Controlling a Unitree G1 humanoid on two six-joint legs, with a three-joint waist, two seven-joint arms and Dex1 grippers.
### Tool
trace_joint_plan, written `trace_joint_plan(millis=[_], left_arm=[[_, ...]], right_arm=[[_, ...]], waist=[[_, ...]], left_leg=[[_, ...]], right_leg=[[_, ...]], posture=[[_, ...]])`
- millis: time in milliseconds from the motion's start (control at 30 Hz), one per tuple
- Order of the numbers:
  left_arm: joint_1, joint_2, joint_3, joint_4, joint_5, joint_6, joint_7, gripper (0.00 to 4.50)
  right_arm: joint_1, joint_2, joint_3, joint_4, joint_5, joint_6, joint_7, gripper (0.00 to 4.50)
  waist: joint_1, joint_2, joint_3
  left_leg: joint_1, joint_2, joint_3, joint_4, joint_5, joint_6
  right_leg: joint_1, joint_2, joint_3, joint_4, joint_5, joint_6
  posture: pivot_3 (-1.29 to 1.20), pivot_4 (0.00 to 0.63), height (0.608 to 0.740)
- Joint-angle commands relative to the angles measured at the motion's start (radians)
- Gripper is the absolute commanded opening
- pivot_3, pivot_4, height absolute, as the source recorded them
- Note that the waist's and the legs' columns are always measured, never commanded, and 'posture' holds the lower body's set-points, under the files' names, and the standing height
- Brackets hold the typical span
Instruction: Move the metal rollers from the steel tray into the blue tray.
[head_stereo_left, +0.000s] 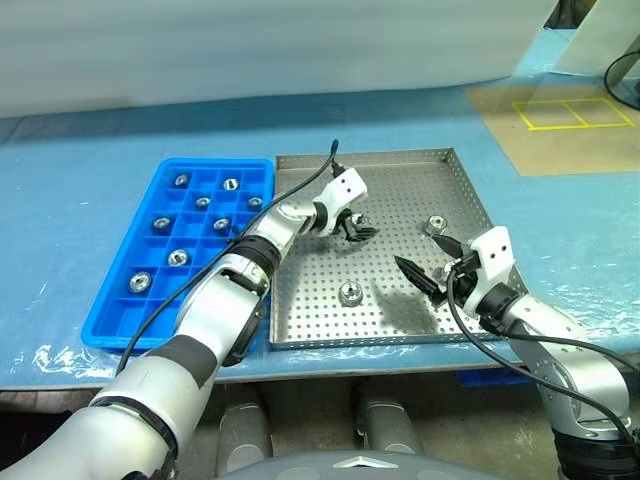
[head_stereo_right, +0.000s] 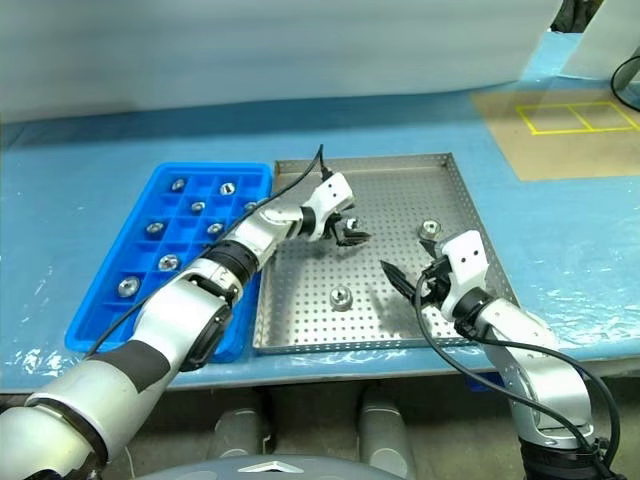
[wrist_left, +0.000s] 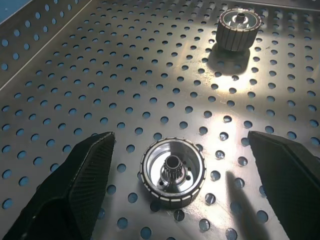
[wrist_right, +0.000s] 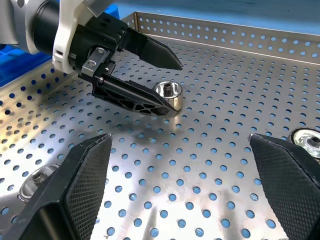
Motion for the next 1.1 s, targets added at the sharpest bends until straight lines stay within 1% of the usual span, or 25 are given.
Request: trace_joint_plan(millis=[33,133,200,267,433,667,767,833,900,1000,1100], left_arm=[[-0.033,-0.007,0.017,0.024,0.018,-0.009,0.018,4.48],[-0.032,-0.014,0.024,0.038,0.025,-0.001,0.028,4.48],[-0.034,-0.022,0.036,0.042,0.021,0.002,0.035,4.1],[-0.035,-0.026,0.04,0.043,0.024,0.001,0.031,3.57],[-0.034,-0.027,0.058,0.042,0.027,-0.002,0.043,1.72],[-0.029,-0.006,0.073,0.006,0.025,-0.021,0.054,1.68],[-0.008,0.014,0.102,-0.074,-0.006,-0.015,0.039,1.68],[0.024,0.032,0.119,-0.159,-0.023,0.008,0.039,1.68],[0.079,0.056,0.13,-0.296,-0.036,0.054,0.052,1.68],[0.174,0.08,0.14,-0.53,-0.053,0.172,0.081,1.68],[0.308,0.113,0.143,-0.835,-0.069,0.333,0.116,1.68]], right_arm=[[0.004,-0.014,-0.027,-0.066,0.02,-0.001,-0.008,4.5],[0.006,-0.016,-0.027,-0.068,0.018,-0.007,-0.014,4.5],[-0.003,-0.014,-0.024,-0.067,0.017,-0.007,-0.019,4.5],[-0.007,-0.013,-0.021,-0.067,0.017,-0.007,-0.023,4.5],[-0.004,-0.01,-0.014,-0.063,0.015,-0.013,-0.025,4.5],[-0.037,-0.015,0.003,-0.03,0.013,-0.021,-0.01,4.5],[-0.089,-0.011,0.036,0.024,0.006,-0.038,0.018,4.5],[-0.134,-0.009,0.064,0.07,-0.002,-0.052,0.04,4.5],[-0.187,-0.005,0.096,0.127,-0.007,-0.071,0.069,4.5],[-0.248,-0.003,0.134,0.2,-0.017,-0.101,0.107,4.5],[-0.317,0.011,0.175,0.28,-0.028,-0.135,0.15,4.5]], waist=[[0.0,0.0,0.0],[0.0,0.0,0.0],[0.0,0.0,0.0],[0.0,0.0,0.0],[0.0,0.0,0.0],[0.001,0.0,0.0],[0.001,0.0,0.0],[0.003,0.0,0.0],[0.004,0.0,0.0],[0.011,0.0,0.0],[0.026,0.0,0.0]], left_leg=[[0.0,0.0,0.0,0.0,0.0,0.0],[0.0,0.0,0.0,0.0,0.0,0.0],[-0.001,0.0,0.0,0.0,0.0,0.001],[-0.001,0.0,0.0,0.0,0.0,0.001],[0.0,0.0,0.0,0.0,0.0,0.001],[-0.001,0.0,0.0,0.0,-0.001,0.001],[-0.001,0.0,0.0,0.0,0.0,0.001],[0.0,0.0,0.0,0.0,0.0,0.001],[-0.001,0.0,0.0,0.0,0.0,0.001],[-0.001,0.0,0.0,-0.001,0.0,0.001],[-0.001,0.001,0.0,-0.001,0.0,0.001]], right_leg=[[0.0,0.0,0.0,0.0,0.0,0.0],[0.0,0.0,0.0,-0.001,0.0,0.0],[0.0,0.0,0.0,-0.001,0.0,0.0],[0.0,0.0,0.0,-0.001,0.0,0.0],[0.0,0.0,0.0,-0.001,0.0,0.0],[0.0,0.0,0.0,-0.001,0.0,0.0],[0.0,0.0,0.0,-0.001,0.0,0.0],[0.0,0.0,0.0,-0.001,0.0,0.0],[0.0,0.0,-0.001,0.0,0.0,0.0],[-0.001,0.0,-0.001,0.0,0.0,0.0],[-0.001,0.0,-0.002,0.0,0.0,-0.001]], posture=[[-0.47,0.15,0.74],[-0.47,0.15,0.74],[-0.47,0.15,0.74],[-0.47,0.15,0.74],[-0.47,0.15,0.74],[-0.4,0.15,0.74],[-0.35,0.15,0.74],[-0.29,0.15,0.74],[-0.24,0.15,0.74],[-0.2,0.15,0.74],[-0.11,0.15,0.74]])
